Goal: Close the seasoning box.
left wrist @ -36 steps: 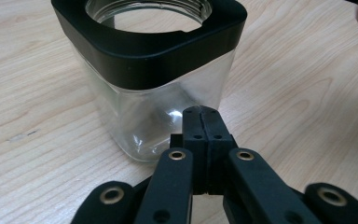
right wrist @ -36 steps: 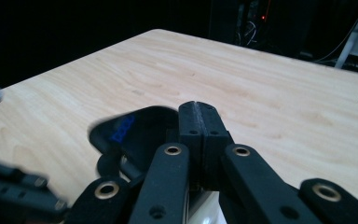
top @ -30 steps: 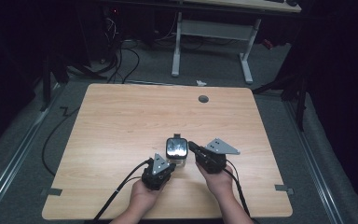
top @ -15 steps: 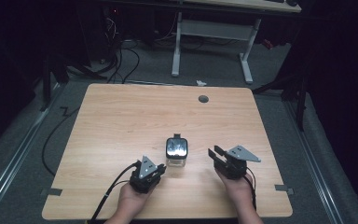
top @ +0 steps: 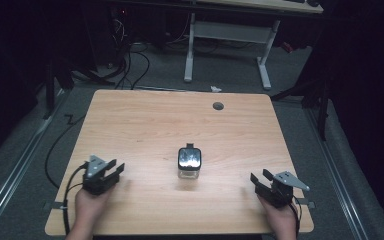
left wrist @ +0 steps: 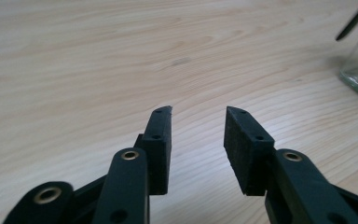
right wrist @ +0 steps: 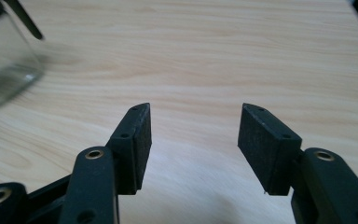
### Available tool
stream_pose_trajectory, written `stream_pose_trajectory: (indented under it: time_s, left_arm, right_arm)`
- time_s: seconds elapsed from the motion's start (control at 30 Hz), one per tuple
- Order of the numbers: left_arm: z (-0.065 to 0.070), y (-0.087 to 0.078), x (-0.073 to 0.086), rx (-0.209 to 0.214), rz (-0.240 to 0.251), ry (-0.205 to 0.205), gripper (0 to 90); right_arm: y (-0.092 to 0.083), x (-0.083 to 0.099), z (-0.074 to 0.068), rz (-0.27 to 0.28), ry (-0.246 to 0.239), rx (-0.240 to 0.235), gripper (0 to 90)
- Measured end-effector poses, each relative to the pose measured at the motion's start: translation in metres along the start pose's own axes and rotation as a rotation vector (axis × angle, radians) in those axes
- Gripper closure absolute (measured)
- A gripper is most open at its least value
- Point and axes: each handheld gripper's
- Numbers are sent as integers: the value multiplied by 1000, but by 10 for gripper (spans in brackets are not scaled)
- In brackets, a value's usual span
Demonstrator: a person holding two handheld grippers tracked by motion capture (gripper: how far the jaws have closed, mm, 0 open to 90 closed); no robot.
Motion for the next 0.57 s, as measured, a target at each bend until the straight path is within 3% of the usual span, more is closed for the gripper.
stream_pose_trajectory:
  time_s: [0.03,0.07,0.13,0.23,0.3,0.57]
  left_arm:
    - [-8,-4,-1,-13,2,-24,622]
    - [-15,-6,1,-31,-8,-23,619]
    - [-17,-7,4,-48,-26,9,605]
    - [-11,-7,5,-49,-27,16,591]
    - [-4,-7,11,-52,-30,66,579]
    - [1,-6,14,-50,-40,62,579]
  right_arm:
    - [0,0,0,0,0,0,442]
    - [-3,2,2,1,-5,20,441]
    - [-4,2,4,6,-14,37,442]
    - [-4,0,3,18,-24,41,448]
    - [-5,0,1,29,-26,32,448]
    - [0,-1,2,21,-27,18,444]
Point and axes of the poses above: each handheld gripper's, and its own axes: y roughly forward along the jaws, x roughly out of its underside, z roughly to its right, and after that the axes turned 11 degrees about y, right-handed
